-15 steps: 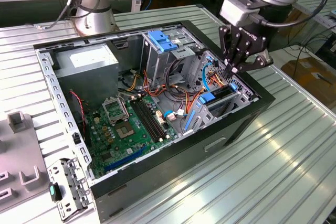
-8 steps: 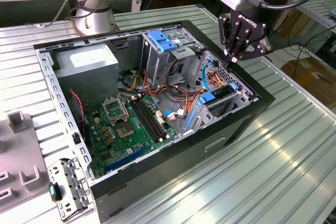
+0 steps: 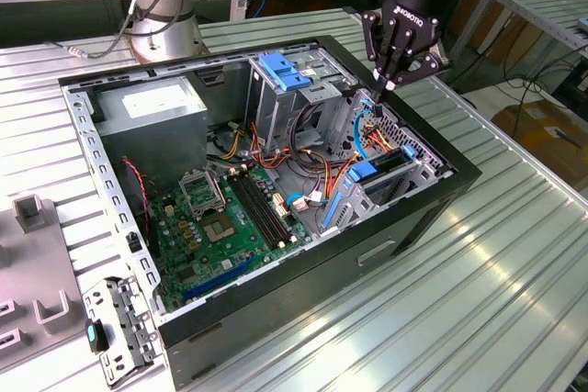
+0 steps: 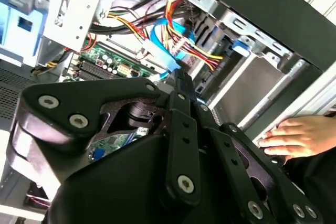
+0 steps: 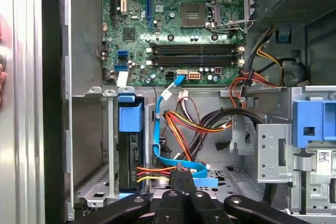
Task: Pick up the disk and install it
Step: 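Insert the second disk wire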
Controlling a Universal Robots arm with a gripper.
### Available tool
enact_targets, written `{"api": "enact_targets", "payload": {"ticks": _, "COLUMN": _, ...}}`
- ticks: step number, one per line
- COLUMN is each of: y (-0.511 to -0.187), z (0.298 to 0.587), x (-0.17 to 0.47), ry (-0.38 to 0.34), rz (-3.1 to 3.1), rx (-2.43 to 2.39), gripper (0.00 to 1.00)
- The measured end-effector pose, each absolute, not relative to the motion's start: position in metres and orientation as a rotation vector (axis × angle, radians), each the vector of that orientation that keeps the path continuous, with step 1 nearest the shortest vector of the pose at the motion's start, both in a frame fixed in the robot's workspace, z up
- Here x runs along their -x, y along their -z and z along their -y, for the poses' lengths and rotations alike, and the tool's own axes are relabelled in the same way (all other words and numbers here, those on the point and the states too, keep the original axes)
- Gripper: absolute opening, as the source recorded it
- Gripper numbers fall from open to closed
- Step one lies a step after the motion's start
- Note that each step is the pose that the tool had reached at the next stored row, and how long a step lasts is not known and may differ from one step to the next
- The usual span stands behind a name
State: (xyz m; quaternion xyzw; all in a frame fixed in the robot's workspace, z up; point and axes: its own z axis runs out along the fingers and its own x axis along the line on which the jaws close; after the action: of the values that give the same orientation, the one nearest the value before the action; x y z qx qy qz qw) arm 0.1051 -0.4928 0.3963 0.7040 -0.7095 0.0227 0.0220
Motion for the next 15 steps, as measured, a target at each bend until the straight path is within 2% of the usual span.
{"api": "enact_targets", "payload": {"ticks": 7, "y": -0.386, "z": 0.489, "x": -0.111, "ry": -0.121, "rz": 2.167, "rx": -2.150, "gripper": 0.11}}
{"api": "enact_targets", "payload": {"ticks": 8, "y": -0.384, "z": 0.489, "x": -0.112, "ry": -0.128, "rz": 2.163, "rx": -2.147, "gripper": 0.17}}
{"api": "enact_targets", "payload": {"ticks": 9, "y": -0.384, "z": 0.488, "x": -0.111, "ry": -0.130, "rz": 2.163, "rx": -2.146, "gripper": 0.30}}
{"api": "enact_targets", "payload": {"ticks": 11, "y": -0.384, "z": 0.488, "x": -0.110, "ry": -0.129, "rz": 2.163, "rx": -2.146, "gripper": 0.30}}
{"api": "enact_targets", "payload": {"ticks": 12, "y": -0.384, "z": 0.488, "x": -0.109, "ry": -0.130, "rz": 2.163, "rx": -2.146, "gripper": 0.36}}
{"api": "enact_targets", "payload": {"ticks": 15, "y": -0.386, "z": 0.488, "x": -0.108, "ry": -0.122, "rz": 2.167, "rx": -2.150, "gripper": 0.36}}
